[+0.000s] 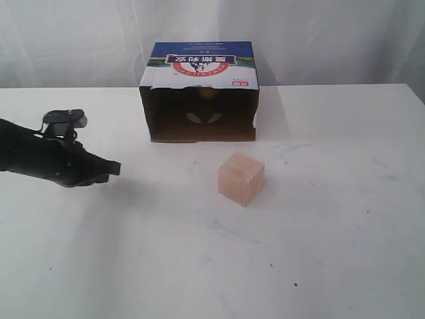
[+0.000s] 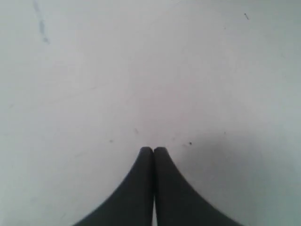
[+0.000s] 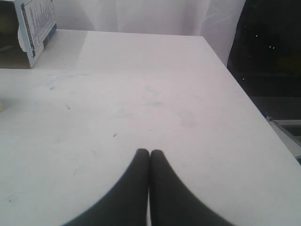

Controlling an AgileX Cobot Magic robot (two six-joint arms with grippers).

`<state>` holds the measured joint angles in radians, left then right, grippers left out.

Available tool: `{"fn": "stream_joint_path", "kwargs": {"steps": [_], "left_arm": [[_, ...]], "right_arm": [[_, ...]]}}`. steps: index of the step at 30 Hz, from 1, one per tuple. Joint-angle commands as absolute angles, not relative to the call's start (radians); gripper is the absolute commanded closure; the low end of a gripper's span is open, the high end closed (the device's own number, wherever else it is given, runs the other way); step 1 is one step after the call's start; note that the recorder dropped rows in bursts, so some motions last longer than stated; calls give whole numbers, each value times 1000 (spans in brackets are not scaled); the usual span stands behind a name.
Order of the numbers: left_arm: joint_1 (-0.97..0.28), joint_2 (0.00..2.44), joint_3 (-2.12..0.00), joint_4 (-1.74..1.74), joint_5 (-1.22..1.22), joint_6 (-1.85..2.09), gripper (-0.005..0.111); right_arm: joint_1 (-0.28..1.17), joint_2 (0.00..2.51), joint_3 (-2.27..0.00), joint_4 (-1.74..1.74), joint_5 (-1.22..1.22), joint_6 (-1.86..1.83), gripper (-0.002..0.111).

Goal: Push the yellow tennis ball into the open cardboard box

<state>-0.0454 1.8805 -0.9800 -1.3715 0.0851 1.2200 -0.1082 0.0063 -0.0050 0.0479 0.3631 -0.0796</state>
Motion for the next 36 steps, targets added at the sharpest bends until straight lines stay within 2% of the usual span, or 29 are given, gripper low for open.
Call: {"fn": "stream_joint_path", "kwargs": {"steps": [1,6,12,17,23,26,27,29,30,32,36], "left_arm": [[-43,1688,-895,-1350,71,1208,107],[-41,1418,-902,-1310,70,1221,107],[-41,1090,-921,-1126,297,1246,107],[-41,951,-921,-1117,458,1246,107],[-43,849,-921,-1039,194,1396,107],[-43,811,-921,-1036,148,1461,107],[-28,777,-921,-938,148,1417,107],[25,717,-903,-638,192,992,107],[78,663,-864,-434,250,603,107],[162,547,-765,-321,340,296,107],[247,290,-460,-316,338,169,107]], "right_arm": [[-112,0,0,50,351,-74,108],[-112,0,0,50,351,-74,108],[-112,0,0,50,351,-74,108],[-112,0,0,50,351,-74,108],[-112,0,0,50,351,-74,108],[-112,0,0,50,351,-74,108],[-112,0,0,50,351,-74,108],[-112,0,0,50,351,-74,108],[-112,0,0,50,351,-74,108],[-112,0,0,50,351,-74,108],[-112,0,0,50,351,-74,108]]}}
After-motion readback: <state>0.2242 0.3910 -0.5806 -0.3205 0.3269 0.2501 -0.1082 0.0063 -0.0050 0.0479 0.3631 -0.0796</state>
